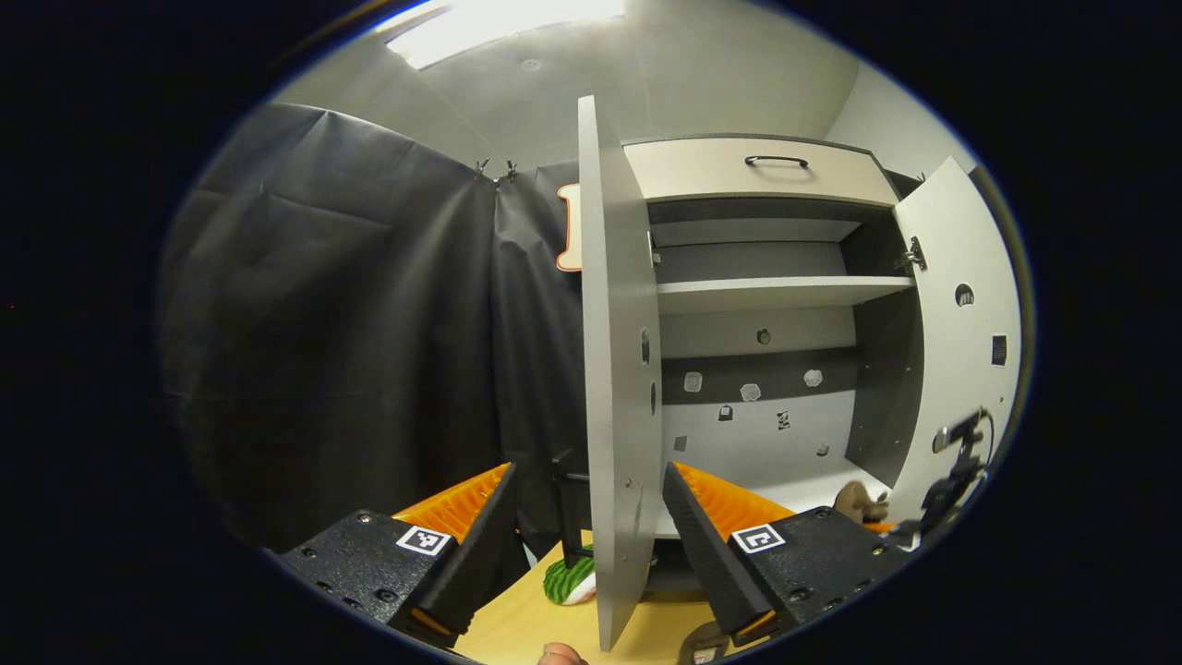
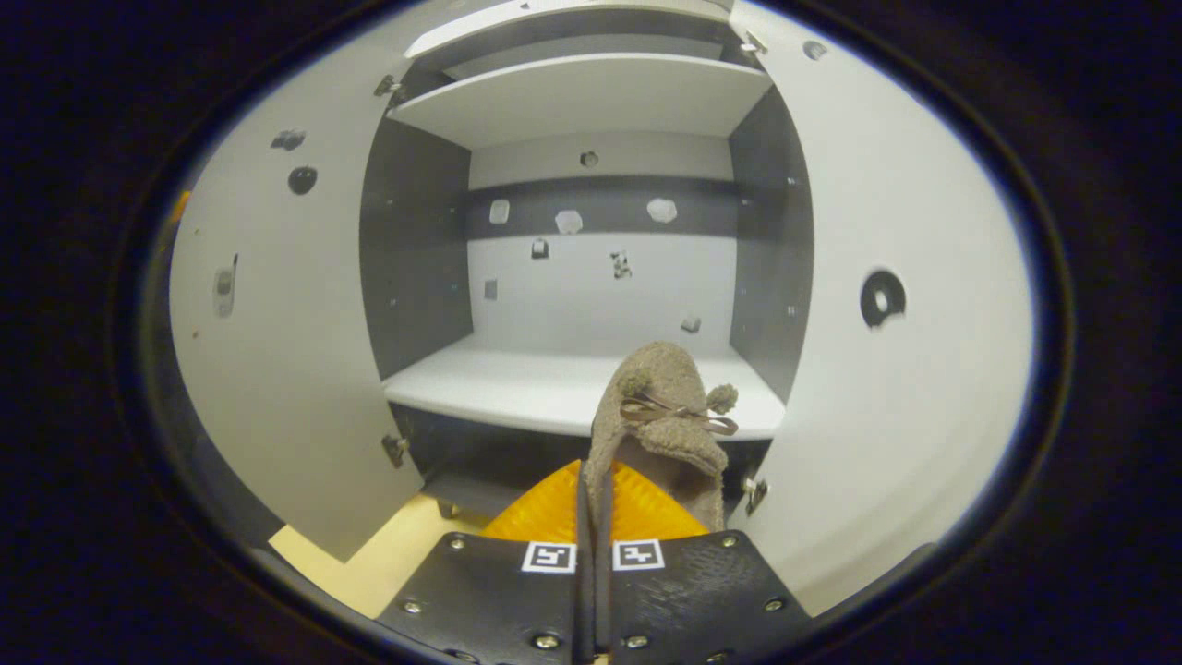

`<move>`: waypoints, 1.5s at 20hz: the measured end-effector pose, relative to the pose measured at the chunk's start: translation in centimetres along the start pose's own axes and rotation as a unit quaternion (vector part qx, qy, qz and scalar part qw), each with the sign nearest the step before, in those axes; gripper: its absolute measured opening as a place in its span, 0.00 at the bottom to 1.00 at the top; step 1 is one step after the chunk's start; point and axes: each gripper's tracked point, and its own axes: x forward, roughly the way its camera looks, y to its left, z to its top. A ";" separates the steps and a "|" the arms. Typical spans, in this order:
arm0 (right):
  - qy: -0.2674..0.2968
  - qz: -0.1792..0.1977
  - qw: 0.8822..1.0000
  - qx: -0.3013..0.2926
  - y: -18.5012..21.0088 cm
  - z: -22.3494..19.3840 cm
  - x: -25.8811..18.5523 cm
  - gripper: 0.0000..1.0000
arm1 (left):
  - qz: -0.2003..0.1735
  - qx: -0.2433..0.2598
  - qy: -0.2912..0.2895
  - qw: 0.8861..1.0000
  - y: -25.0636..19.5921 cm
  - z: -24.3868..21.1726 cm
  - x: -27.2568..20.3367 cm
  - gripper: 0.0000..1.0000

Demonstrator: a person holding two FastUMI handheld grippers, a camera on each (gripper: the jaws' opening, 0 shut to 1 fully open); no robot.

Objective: Grab one shoe with the right hand and put it into the shoe cabinet, grab the other shoe with the left hand and put it into the shoe cabinet; then close the right door with the right hand and the left door with the left hand.

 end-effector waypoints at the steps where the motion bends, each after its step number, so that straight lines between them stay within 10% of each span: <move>1: -0.013 -0.001 1.000 -0.008 -0.1 1.8 1.3 0.00 | 0.005 -0.001 0.000 1.000 0.3 0.0 -0.1 0.95; 12: 0.001 -0.029 0.998 -0.047 -1.4 6.6 16.6 0.00 | 0.079 0.014 0.017 0.997 4.9 -1.0 -1.4 0.95; 21: 0.025 -0.043 0.999 0.006 -1.6 5.9 20.2 0.00 | 0.104 0.011 0.031 0.994 6.3 -1.6 -2.3 0.95; 30: 0.015 -0.022 0.999 0.018 -1.0 7.4 17.4 0.31 | 0.075 0.003 0.041 0.996 4.5 -2.4 -3.2 0.95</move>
